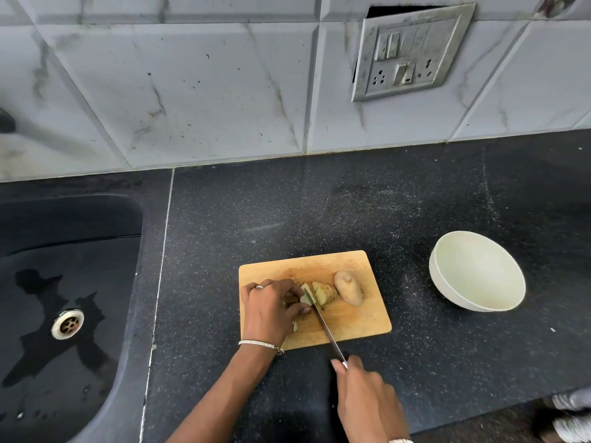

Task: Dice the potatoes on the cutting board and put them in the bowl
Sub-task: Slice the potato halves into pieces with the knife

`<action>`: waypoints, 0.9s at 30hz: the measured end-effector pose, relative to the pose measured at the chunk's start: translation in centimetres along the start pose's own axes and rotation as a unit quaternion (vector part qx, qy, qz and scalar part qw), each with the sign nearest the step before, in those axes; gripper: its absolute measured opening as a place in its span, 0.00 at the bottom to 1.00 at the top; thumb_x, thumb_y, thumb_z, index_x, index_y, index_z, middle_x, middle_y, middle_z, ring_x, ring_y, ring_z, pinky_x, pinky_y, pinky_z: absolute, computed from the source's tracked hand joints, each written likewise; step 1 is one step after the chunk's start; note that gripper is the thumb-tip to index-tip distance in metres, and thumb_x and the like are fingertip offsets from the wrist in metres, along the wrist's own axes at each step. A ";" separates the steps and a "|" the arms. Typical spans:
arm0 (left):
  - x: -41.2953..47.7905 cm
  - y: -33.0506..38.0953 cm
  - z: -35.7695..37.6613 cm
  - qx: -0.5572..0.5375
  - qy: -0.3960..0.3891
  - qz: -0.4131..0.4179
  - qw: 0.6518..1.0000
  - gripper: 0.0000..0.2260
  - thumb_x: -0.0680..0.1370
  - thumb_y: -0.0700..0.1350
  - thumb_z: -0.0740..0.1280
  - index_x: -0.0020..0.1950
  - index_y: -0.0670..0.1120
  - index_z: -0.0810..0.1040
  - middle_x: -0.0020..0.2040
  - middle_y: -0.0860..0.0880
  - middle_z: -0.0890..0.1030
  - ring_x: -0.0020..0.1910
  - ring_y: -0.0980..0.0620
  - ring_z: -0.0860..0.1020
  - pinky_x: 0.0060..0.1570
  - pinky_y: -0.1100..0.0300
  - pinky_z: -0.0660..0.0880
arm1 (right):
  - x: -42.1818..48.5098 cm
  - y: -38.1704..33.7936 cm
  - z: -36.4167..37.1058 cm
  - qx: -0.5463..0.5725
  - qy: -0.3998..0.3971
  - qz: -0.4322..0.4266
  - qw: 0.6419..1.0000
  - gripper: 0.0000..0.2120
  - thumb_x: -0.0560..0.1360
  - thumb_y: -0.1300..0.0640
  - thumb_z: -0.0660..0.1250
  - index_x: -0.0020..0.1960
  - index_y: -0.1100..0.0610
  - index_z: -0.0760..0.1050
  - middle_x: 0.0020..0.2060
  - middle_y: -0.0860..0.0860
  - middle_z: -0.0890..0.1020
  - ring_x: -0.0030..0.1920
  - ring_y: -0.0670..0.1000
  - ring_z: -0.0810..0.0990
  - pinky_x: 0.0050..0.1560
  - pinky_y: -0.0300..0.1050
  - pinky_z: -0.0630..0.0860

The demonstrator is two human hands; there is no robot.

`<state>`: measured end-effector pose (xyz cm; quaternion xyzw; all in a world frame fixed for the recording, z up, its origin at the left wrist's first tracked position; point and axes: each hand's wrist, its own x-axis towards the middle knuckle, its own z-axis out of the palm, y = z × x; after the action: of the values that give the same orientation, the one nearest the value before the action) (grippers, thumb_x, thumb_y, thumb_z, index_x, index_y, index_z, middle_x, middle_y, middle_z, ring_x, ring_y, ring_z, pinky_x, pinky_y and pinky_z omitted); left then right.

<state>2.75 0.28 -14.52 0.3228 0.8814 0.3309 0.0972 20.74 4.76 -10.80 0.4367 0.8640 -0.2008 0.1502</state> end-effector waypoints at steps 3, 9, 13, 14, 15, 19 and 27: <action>-0.2 -0.1 0.0 -0.005 0.002 0.007 1.000 0.14 0.63 0.57 0.78 0.45 0.56 0.79 0.36 0.63 0.78 0.46 0.60 0.77 0.51 0.60 0.56 | -1.1 1.0 -0.5 0.000 -0.001 0.009 1.000 0.21 0.76 0.36 0.36 0.49 0.48 0.61 0.45 0.50 0.79 0.55 0.54 0.80 0.42 0.46 0.67; -0.7 -0.2 -0.7 0.030 0.018 0.008 0.999 0.20 0.63 0.59 0.77 0.53 0.59 0.79 0.47 0.61 0.82 0.55 0.58 0.75 0.49 0.60 0.55 | -0.4 0.2 -0.5 0.043 0.037 -0.023 0.998 0.18 0.80 0.38 0.40 0.48 0.48 0.61 0.36 0.47 0.72 0.48 0.53 0.82 0.37 0.45 0.67; -0.9 -0.1 -0.8 0.073 0.037 0.004 0.997 0.16 0.65 0.57 0.76 0.52 0.59 0.82 0.48 0.60 0.82 0.56 0.54 0.73 0.50 0.58 0.58 | 0.5 -0.5 -0.4 0.055 0.040 -0.048 0.997 0.17 0.81 0.39 0.42 0.49 0.48 0.62 0.39 0.47 0.77 0.47 0.54 0.82 0.36 0.46 0.69; -0.8 -0.1 -0.8 0.084 0.032 0.002 0.996 0.16 0.66 0.58 0.75 0.52 0.59 0.82 0.49 0.60 0.82 0.56 0.54 0.73 0.50 0.58 0.58 | 0.6 -0.5 -0.3 0.052 0.039 -0.050 0.997 0.17 0.81 0.39 0.42 0.49 0.48 0.63 0.42 0.48 0.79 0.47 0.54 0.82 0.36 0.46 0.69; -0.8 0.0 -0.8 0.090 0.025 0.001 0.996 0.16 0.67 0.59 0.75 0.53 0.59 0.82 0.49 0.61 0.82 0.56 0.55 0.72 0.49 0.58 0.57 | 0.7 -0.6 -0.3 0.047 0.037 -0.051 0.997 0.17 0.81 0.39 0.42 0.50 0.48 0.63 0.44 0.48 0.80 0.47 0.54 0.82 0.36 0.46 0.68; -0.7 0.3 -0.6 0.089 0.019 -0.003 0.996 0.14 0.68 0.59 0.74 0.52 0.60 0.82 0.50 0.62 0.81 0.56 0.55 0.70 0.47 0.58 0.55 | 1.0 -0.8 -0.1 0.027 0.028 -0.045 0.998 0.19 0.81 0.40 0.43 0.56 0.50 0.65 0.48 0.50 0.81 0.50 0.55 0.82 0.37 0.47 0.68; -0.3 0.1 -0.5 0.056 0.010 -0.028 0.998 0.10 0.67 0.58 0.75 0.47 0.59 0.84 0.48 0.64 0.80 0.54 0.57 0.68 0.46 0.58 0.53 | 1.7 -1.2 0.2 0.061 0.012 -0.048 0.997 0.20 0.81 0.40 0.43 0.56 0.50 0.68 0.47 0.50 0.80 0.50 0.56 0.81 0.38 0.47 0.70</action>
<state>2.85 -0.06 -14.08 0.3000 0.9080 0.2815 0.0797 18.81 5.16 -11.48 0.4057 0.8717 -0.2548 0.1036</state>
